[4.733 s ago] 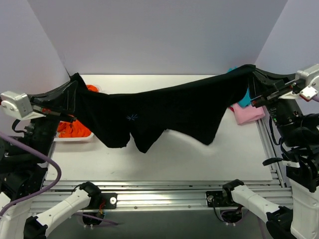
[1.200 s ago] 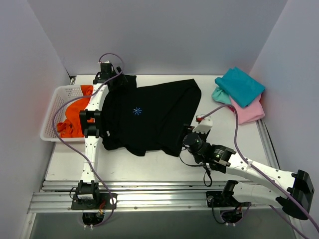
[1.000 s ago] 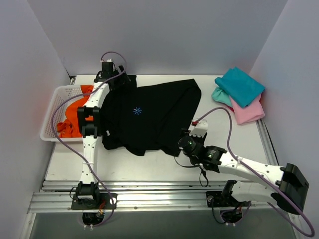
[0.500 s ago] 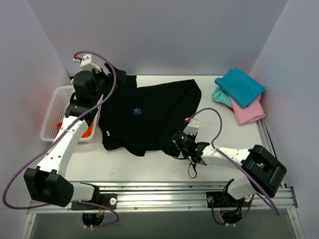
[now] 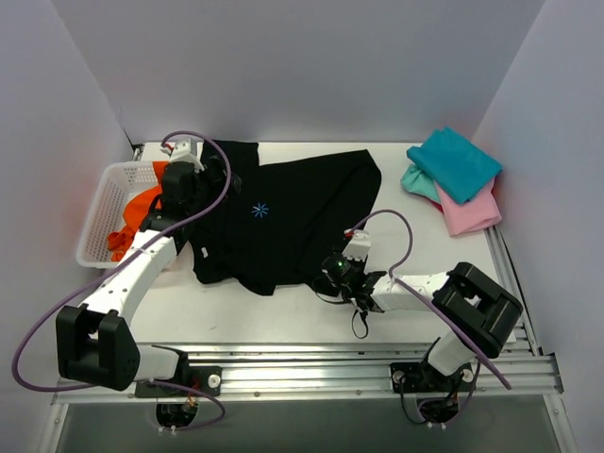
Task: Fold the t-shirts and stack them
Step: Flatten the tshirt out
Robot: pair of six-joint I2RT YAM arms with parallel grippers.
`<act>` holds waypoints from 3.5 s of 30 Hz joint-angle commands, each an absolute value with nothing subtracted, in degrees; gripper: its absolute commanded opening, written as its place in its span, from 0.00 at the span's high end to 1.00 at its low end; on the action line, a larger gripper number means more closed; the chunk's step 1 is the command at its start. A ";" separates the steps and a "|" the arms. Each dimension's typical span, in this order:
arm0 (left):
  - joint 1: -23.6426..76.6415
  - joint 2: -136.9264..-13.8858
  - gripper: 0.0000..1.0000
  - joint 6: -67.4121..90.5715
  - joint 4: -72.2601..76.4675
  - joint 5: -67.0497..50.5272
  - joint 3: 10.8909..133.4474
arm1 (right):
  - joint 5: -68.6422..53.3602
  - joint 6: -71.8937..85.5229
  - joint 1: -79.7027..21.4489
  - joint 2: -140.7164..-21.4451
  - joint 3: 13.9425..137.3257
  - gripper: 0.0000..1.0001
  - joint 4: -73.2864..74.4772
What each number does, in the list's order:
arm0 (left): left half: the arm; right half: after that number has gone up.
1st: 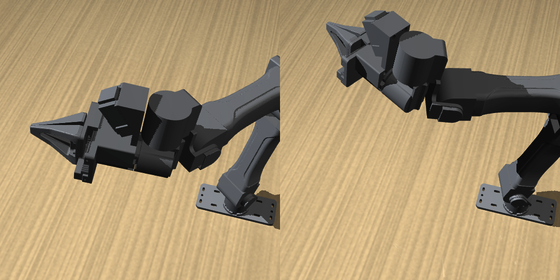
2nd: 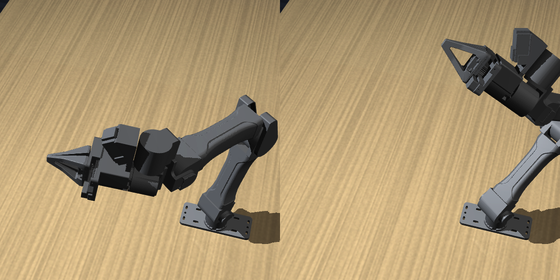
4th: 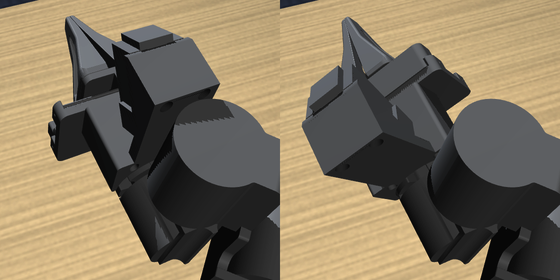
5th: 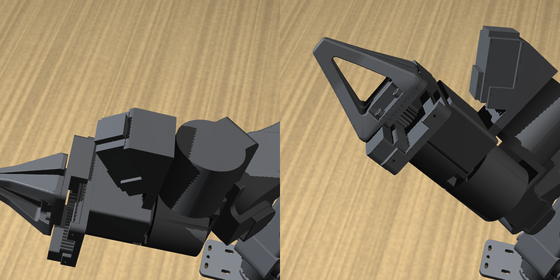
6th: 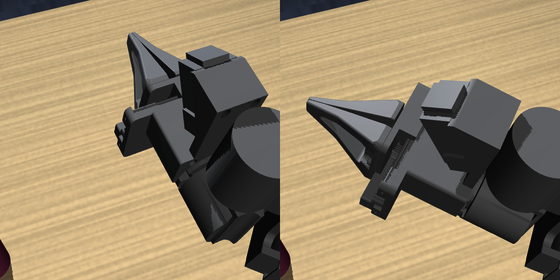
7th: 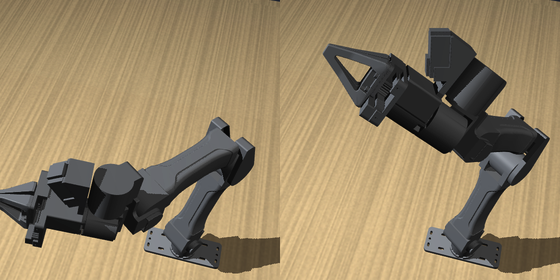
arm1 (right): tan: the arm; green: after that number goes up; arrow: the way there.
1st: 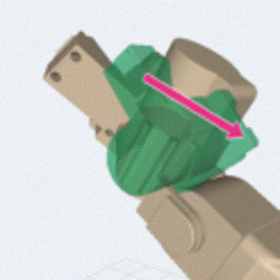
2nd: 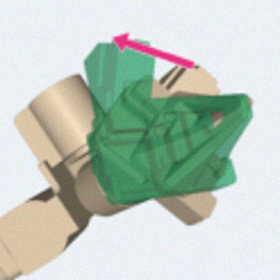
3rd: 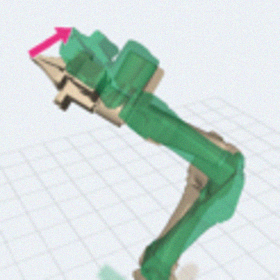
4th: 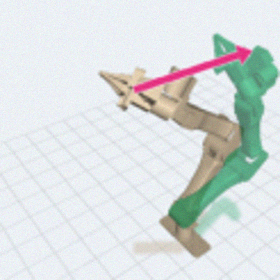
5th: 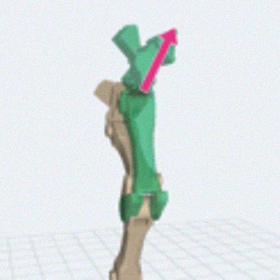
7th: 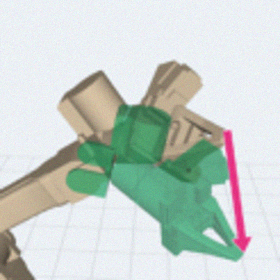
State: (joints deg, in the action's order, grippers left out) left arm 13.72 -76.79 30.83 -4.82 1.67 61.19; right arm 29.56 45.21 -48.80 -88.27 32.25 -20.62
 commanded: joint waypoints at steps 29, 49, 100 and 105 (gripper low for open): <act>14.85 -76.02 0.05 29.00 -1.93 2.37 60.38 | 32.87 43.33 -48.78 -90.09 36.30 1.00 -18.63; 33.38 -74.97 0.02 40.58 -7.11 18.01 51.53 | 44.30 47.20 -47.46 -76.64 37.44 1.00 -2.55; 31.82 -89.30 0.07 46.41 -0.97 13.01 33.58 | 39.73 48.42 -46.32 -80.33 35.60 0.87 -3.60; 31.73 -89.91 0.09 46.32 1.23 12.39 33.49 | 38.93 50.09 -49.56 -81.99 35.68 0.44 -4.22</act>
